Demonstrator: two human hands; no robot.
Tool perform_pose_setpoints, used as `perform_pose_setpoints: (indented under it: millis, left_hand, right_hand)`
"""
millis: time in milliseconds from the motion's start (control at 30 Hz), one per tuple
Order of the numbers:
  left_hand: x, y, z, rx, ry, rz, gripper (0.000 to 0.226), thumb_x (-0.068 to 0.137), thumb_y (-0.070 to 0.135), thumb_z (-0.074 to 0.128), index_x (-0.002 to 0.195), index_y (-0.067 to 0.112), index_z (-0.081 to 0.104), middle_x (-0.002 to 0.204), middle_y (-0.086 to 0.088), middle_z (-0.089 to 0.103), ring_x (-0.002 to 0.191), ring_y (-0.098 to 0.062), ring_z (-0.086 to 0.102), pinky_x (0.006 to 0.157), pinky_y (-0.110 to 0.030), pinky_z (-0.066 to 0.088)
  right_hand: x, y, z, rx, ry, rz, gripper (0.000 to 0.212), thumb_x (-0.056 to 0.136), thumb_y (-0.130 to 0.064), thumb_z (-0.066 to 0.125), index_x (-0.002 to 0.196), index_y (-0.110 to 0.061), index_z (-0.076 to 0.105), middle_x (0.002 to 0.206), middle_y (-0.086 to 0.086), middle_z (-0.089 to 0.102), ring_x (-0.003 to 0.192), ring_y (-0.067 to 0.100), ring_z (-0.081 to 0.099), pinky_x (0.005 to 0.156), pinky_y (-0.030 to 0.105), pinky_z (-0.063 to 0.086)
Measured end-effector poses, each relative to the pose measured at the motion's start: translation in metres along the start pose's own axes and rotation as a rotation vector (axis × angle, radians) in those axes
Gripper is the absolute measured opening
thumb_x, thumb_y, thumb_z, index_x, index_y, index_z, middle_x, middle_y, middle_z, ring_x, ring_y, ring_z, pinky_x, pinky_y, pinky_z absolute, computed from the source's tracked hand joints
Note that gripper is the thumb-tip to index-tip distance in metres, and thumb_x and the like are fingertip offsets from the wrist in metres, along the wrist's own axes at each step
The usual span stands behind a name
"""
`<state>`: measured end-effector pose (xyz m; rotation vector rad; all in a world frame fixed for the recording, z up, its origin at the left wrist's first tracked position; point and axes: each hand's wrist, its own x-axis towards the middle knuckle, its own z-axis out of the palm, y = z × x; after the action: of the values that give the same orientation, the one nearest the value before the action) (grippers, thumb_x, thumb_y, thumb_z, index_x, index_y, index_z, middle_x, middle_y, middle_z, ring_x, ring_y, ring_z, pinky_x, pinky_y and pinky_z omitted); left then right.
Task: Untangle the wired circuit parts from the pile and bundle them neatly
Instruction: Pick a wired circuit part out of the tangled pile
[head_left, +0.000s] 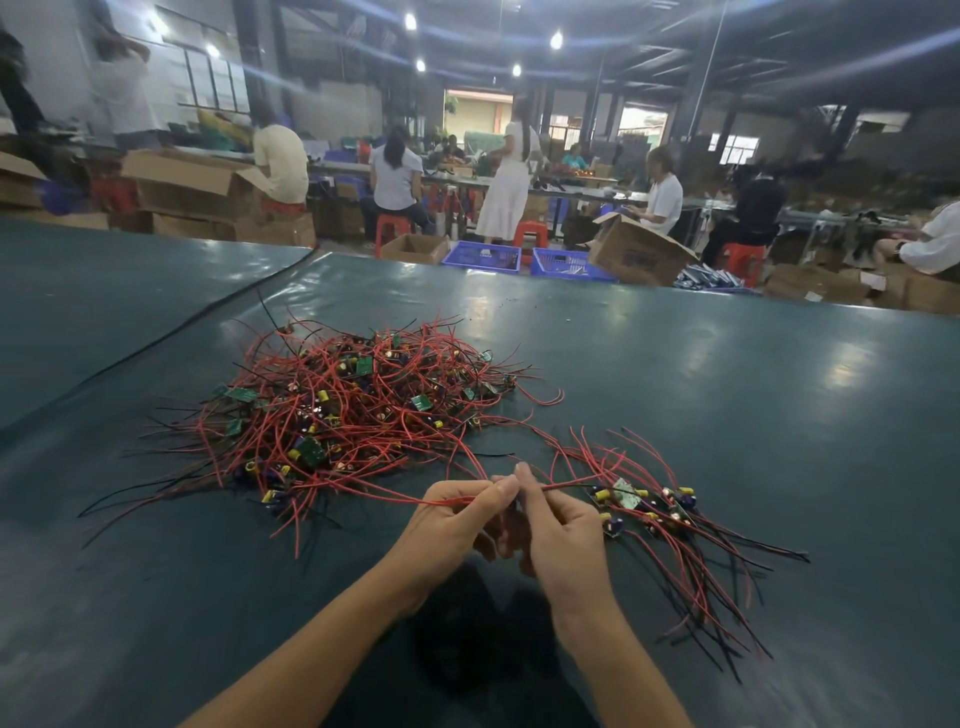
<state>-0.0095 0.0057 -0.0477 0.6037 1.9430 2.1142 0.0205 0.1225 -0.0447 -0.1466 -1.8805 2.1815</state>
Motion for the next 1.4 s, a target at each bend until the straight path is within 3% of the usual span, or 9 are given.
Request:
perform_pose_setpoints:
  millis: [100, 200, 367, 733, 833, 933, 1067, 1200, 1400]
  left_hand:
    - [0.001, 0.000, -0.003, -0.020, 0.022, -0.029, 0.036, 0.079, 0.051, 0.063, 0.078, 0.017, 0.077, 0.062, -0.003, 0.065, 0.058, -0.015, 0.060, 0.058, -0.022, 0.047]
    - [0.004, 0.000, -0.003, -0.034, 0.030, -0.033, 0.039, 0.071, 0.055, 0.067, 0.064, 0.016, 0.073, 0.060, -0.005, 0.064, 0.055, -0.016, 0.059, 0.057, -0.022, 0.047]
    - [0.006, 0.002, -0.003, -0.027, 0.011, -0.018, 0.041, 0.070, 0.053, 0.067, 0.060, 0.014, 0.071, 0.056, -0.005, 0.062, 0.050, -0.015, 0.057, 0.055, -0.022, 0.048]
    - [0.003, 0.001, -0.004, -0.152, 0.030, -0.051, 0.034, 0.077, 0.043, 0.069, 0.053, 0.019, 0.066, 0.055, -0.004, 0.059, 0.048, -0.014, 0.054, 0.052, -0.022, 0.046]
    - [0.004, 0.001, -0.005, -0.202, 0.018, -0.067, 0.042, 0.081, 0.042, 0.062, 0.047, 0.018, 0.058, 0.051, -0.005, 0.054, 0.049, -0.017, 0.051, 0.053, -0.022, 0.044]
    - [0.004, 0.001, -0.005, -0.231, -0.025, -0.097, 0.042, 0.082, 0.043, 0.063, 0.048, 0.019, 0.058, 0.051, -0.003, 0.050, 0.050, -0.018, 0.049, 0.054, -0.023, 0.045]
    - [0.003, -0.002, -0.004, -0.158, -0.094, -0.130, 0.049, 0.079, 0.061, 0.063, 0.068, 0.014, 0.067, 0.064, -0.009, 0.058, 0.059, -0.019, 0.054, 0.055, -0.023, 0.044]
    - [0.006, -0.005, -0.006, -0.105, 0.001, -0.128, 0.052, 0.076, 0.065, 0.065, 0.057, 0.016, 0.061, 0.059, -0.006, 0.056, 0.056, -0.017, 0.055, 0.055, -0.022, 0.046]
    - [0.005, -0.004, -0.009, 0.124, 0.147, 0.085, 0.033, 0.089, 0.038, 0.061, 0.065, 0.016, 0.062, 0.060, 0.002, 0.061, 0.057, -0.010, 0.055, 0.057, -0.020, 0.044]
  right_hand:
    - [0.002, -0.001, -0.003, -0.042, 0.040, -0.054, 0.037, 0.091, -0.042, 0.056, 0.072, -0.021, 0.080, 0.055, 0.028, 0.047, 0.052, 0.022, 0.047, 0.052, 0.032, 0.042]
    - [0.010, -0.002, -0.014, -0.039, 0.141, -0.076, 0.036, 0.097, -0.038, 0.053, 0.077, -0.025, 0.080, 0.053, 0.001, 0.028, 0.046, 0.009, 0.027, 0.045, 0.024, 0.023]
    - [0.019, -0.007, -0.028, 0.033, 0.263, -0.085, 0.033, 0.098, -0.031, 0.057, 0.075, -0.022, 0.080, 0.050, -0.009, 0.033, 0.042, 0.002, 0.030, 0.042, 0.016, 0.026]
    - [0.017, -0.006, -0.031, 0.084, 0.367, -0.166, 0.042, 0.100, -0.038, 0.051, 0.071, -0.028, 0.079, 0.052, -0.012, 0.037, 0.043, 0.004, 0.029, 0.041, 0.019, 0.025]
    - [0.013, -0.005, -0.027, 0.062, 0.291, -0.217, 0.050, 0.098, -0.045, 0.052, 0.058, -0.021, 0.070, 0.051, -0.008, 0.042, 0.045, 0.007, 0.031, 0.045, 0.022, 0.026]
    - [0.004, -0.002, -0.016, -0.072, 0.055, -0.225, 0.053, 0.088, -0.056, 0.052, 0.051, -0.019, 0.060, 0.054, 0.009, 0.042, 0.047, 0.010, 0.035, 0.049, 0.022, 0.028]
    - [-0.008, 0.004, 0.000, -0.036, -0.207, -0.169, 0.056, 0.095, -0.041, 0.050, 0.055, -0.005, 0.066, 0.054, 0.009, 0.062, 0.052, 0.014, 0.060, 0.055, 0.020, 0.050]
    - [-0.006, 0.003, -0.003, -0.061, -0.078, -0.196, 0.063, 0.104, -0.016, 0.040, 0.047, -0.018, 0.067, 0.046, -0.004, 0.057, 0.045, 0.001, 0.052, 0.050, 0.012, 0.042]
    - [0.011, 0.005, -0.020, 0.006, 0.357, -0.053, 0.057, 0.104, -0.031, 0.040, 0.056, -0.013, 0.064, 0.046, -0.009, 0.050, 0.041, 0.004, 0.038, 0.050, 0.026, 0.031]
